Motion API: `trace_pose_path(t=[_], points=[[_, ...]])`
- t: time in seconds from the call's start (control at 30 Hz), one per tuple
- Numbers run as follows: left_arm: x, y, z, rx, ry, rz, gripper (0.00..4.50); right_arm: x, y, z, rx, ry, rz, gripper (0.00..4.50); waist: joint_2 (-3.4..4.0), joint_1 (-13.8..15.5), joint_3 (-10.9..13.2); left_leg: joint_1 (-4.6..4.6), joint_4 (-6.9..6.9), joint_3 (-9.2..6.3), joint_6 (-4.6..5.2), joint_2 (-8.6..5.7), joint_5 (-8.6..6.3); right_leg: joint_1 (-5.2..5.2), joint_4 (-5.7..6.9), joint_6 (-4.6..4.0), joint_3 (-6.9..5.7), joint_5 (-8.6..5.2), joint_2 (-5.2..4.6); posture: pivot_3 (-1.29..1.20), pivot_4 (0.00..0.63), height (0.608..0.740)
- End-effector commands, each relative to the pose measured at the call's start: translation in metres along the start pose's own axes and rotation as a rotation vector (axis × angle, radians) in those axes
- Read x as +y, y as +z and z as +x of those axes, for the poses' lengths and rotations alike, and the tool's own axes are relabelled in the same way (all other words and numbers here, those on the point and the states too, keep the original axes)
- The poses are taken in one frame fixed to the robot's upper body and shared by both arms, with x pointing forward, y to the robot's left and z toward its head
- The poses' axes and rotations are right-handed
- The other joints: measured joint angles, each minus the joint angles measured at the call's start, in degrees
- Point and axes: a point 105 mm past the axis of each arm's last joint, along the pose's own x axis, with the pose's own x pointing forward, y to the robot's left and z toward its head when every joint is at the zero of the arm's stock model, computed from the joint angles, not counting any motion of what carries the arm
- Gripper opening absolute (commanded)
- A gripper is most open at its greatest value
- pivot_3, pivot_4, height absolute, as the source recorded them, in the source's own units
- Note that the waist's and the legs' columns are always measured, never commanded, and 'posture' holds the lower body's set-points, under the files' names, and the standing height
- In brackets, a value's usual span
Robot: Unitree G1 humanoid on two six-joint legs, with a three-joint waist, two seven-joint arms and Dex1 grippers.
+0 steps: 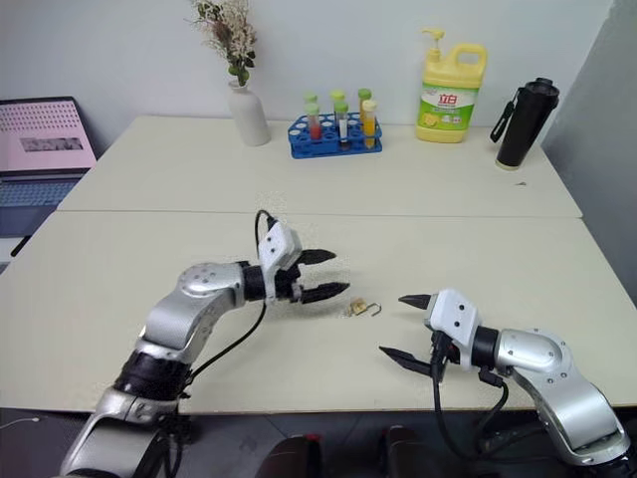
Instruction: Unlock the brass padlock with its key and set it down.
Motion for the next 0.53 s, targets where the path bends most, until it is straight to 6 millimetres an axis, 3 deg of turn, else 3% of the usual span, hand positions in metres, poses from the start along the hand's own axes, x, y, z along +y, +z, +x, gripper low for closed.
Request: trace_pose_path(t=[0.03, 0.23, 0.53], points=[[-0.016, 0.011, -0.027, 0.003, -0.021, 0.066, 3.71, -0.011, 0.002, -0.008, 0.015, -0.005, -0.045, 4.5, 0.0, -0.03, 0.0, 0.02, -0.03, 0.02, 0.0, 0.0, 0.0, 0.0, 0.0, -0.01, 0.01, 0.0, -0.04, 0.0, 0.15, 0.74], [-0.048, 0.006, -0.046, 0.038, -0.064, -0.001, 3.71, -0.018, -0.005, -0.015, 0.062, 0.036, -0.054, 4.5, 0.0, 0.57, 0.0, 0.0, 0.0, -0.04, 0.01, -0.08, 0.0, 0.03, -0.02, 0.0, -0.12, -0.01, -0.27, 0.0, 0.15, 0.74], [-0.059, -0.004, -0.05, 0.083, -0.08, -0.014, 3.71, -0.023, -0.01, -0.013, 0.079, 0.088, -0.065, 4.5, 0.0, 0.31, 0.0, 0.05, -0.05, -0.03, 0.01, -0.03, 0.0, 0.03, -0.02, -0.02, -0.11, -0.02, -0.23, 0.0, 0.15, 0.74]])
